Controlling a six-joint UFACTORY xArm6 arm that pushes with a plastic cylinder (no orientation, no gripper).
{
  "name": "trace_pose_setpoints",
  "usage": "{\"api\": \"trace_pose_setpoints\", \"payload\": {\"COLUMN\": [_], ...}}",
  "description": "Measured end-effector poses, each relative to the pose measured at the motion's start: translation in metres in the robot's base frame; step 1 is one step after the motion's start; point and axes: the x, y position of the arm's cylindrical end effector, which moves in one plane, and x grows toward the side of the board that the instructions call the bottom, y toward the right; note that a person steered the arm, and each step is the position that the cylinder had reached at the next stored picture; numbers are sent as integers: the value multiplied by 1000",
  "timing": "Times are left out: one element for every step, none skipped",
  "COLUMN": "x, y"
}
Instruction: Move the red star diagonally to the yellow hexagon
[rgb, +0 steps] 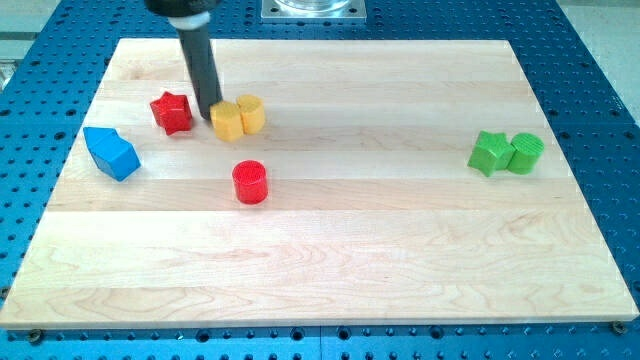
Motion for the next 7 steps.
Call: {"api": "trace_pose_setpoints", "payload": {"x": [19,-17,-64,-52,-18,3,38], "y": [0,-39,-46,-46,-47,-51,-54]}}
